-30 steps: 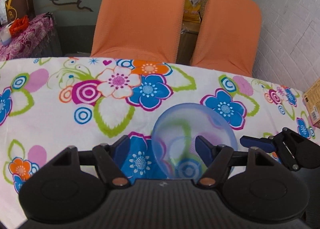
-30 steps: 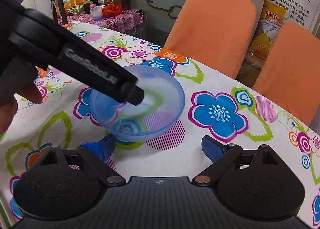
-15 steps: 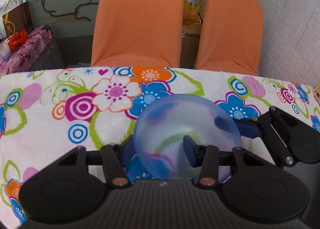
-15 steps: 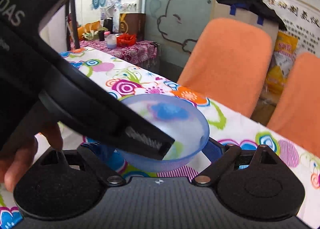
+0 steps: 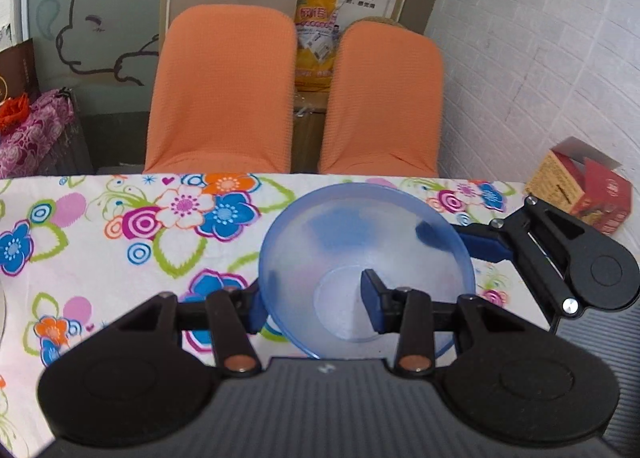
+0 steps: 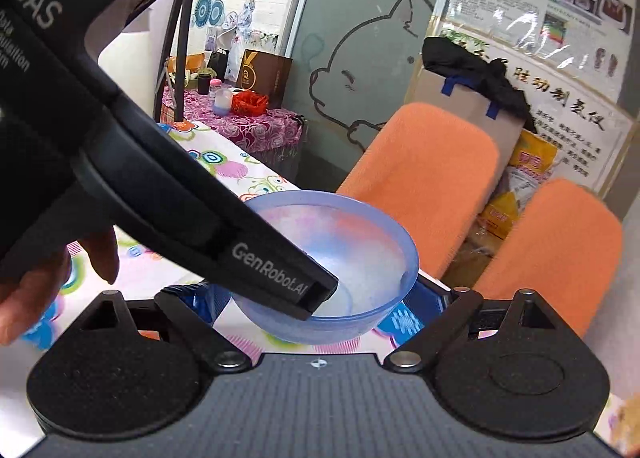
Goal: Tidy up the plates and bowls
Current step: 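Carry the blue bowl with both tools and lower it into the white bowl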
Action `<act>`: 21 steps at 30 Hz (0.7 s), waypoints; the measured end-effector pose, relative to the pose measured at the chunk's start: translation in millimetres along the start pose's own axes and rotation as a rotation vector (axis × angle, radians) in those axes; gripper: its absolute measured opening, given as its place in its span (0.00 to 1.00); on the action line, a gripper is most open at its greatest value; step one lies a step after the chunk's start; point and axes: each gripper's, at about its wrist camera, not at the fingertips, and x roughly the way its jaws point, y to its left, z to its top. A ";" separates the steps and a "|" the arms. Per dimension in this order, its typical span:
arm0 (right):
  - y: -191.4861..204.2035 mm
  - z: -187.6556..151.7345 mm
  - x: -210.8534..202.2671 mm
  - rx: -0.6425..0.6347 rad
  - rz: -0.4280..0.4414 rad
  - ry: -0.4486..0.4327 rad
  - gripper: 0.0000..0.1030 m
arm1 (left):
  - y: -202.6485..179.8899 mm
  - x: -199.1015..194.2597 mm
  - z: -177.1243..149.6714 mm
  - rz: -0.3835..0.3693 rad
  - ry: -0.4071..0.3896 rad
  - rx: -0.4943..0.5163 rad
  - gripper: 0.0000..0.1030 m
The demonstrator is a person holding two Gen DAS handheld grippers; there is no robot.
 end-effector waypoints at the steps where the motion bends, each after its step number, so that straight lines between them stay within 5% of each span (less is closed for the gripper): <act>1: 4.2 -4.5 -16.7 0.005 -0.009 0.008 0.77 | -10.7 -10.1 -7.6 -0.014 0.004 0.008 0.40; 10: 45.6 -74.4 -131.1 0.064 -0.088 0.081 0.78 | -111.2 -64.0 -113.7 -0.106 0.031 0.102 0.42; 18: 51.1 -112.6 -137.1 0.129 -0.105 0.129 0.78 | -145.8 -56.1 -162.9 -0.119 0.093 0.142 0.42; 21: 51.5 -124.7 -142.2 0.136 -0.109 0.139 0.78 | -149.7 -49.5 -165.8 -0.096 0.104 0.172 0.58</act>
